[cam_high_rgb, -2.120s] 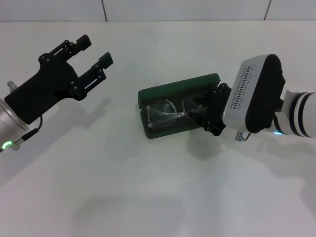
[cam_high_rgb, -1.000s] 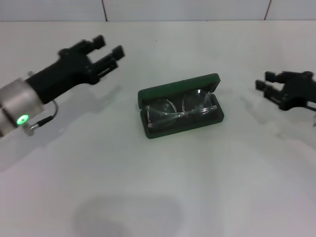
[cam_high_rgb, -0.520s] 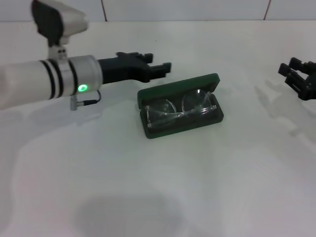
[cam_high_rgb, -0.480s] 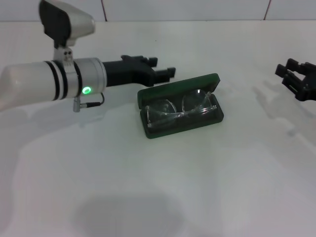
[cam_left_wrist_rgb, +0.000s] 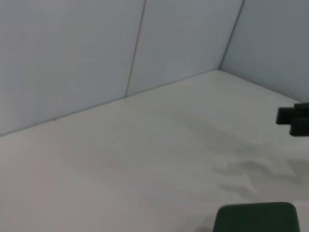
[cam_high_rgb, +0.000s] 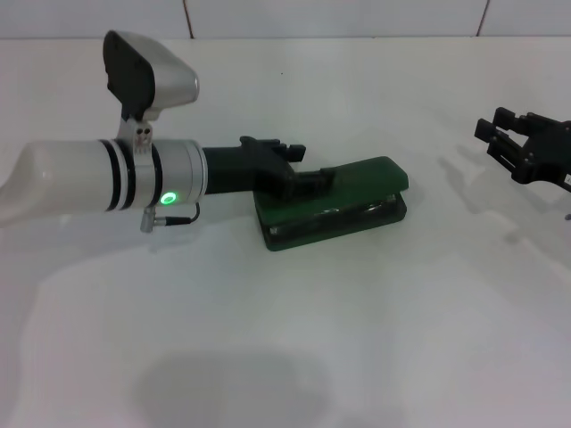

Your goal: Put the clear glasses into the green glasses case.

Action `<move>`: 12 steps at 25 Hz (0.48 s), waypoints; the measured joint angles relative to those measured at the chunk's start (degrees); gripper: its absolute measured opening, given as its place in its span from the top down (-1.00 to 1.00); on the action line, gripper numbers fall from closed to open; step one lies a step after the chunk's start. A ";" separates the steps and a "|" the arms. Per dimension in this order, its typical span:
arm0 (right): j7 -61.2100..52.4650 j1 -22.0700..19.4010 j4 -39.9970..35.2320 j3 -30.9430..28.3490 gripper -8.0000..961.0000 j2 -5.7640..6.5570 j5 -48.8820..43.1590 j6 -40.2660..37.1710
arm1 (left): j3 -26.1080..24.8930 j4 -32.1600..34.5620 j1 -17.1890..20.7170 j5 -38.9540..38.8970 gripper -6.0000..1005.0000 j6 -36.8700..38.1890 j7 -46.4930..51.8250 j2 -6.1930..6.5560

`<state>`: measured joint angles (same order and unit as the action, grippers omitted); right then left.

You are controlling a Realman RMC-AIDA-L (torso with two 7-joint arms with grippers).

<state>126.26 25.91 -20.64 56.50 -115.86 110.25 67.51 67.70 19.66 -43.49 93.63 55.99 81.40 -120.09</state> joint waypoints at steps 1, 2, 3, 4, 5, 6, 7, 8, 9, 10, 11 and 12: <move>0.04 0.16 0.15 0.00 0.34 0.01 0.00 -0.03 | 0.15 0.00 0.23 0.00 -0.33 0.28 -0.45 -0.05; 0.06 0.24 0.19 0.01 0.34 0.01 0.00 -0.08 | 0.28 0.00 0.46 0.00 -0.33 0.55 -0.98 -0.11; 0.07 0.30 0.20 0.00 0.35 0.02 0.00 -0.14 | 0.32 0.00 0.65 0.00 -0.33 0.70 -1.30 -0.15; 0.08 0.41 0.24 0.00 0.35 0.02 0.00 -0.28 | 0.34 0.00 0.85 -0.01 -0.33 0.83 -1.66 -0.18; 0.08 0.54 0.28 -0.01 0.35 0.02 0.00 -0.42 | 0.34 0.00 0.99 -0.01 -0.33 0.86 -1.80 -0.20; 0.08 0.66 0.33 -0.01 0.35 0.02 0.00 -0.55 | 0.35 0.01 1.16 -0.02 -0.34 0.89 -2.02 -0.20; 0.09 0.74 0.36 -0.02 0.35 0.02 0.01 -0.68 | 0.35 0.01 1.27 -0.05 -0.34 0.98 -2.19 -0.21; 0.15 0.78 0.39 -0.03 0.35 0.03 0.01 -0.74 | 0.35 0.02 1.39 -0.26 -0.34 1.28 -2.44 -0.21; 0.50 0.85 0.39 -0.03 0.35 0.02 0.01 -0.74 | 0.35 0.04 1.69 -1.48 -0.34 2.52 -3.25 -0.21; 0.96 0.90 0.40 -0.02 0.35 -0.01 0.02 -0.69 | 0.34 0.07 2.01 -2.61 -0.34 3.84 -4.10 -0.15; 1.77 1.00 0.40 0.14 0.35 -0.07 0.04 -0.51 | 0.33 0.10 2.66 -4.67 -0.34 6.60 -6.21 -0.03; 2.35 1.16 0.31 1.51 0.35 -0.05 0.03 0.20 | 0.29 0.17 3.18 -5.96 -0.34 8.47 -7.74 0.07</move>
<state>128.62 27.08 -20.33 58.01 -115.91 110.27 67.71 67.99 19.83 -40.31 87.67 64.46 73.66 -120.02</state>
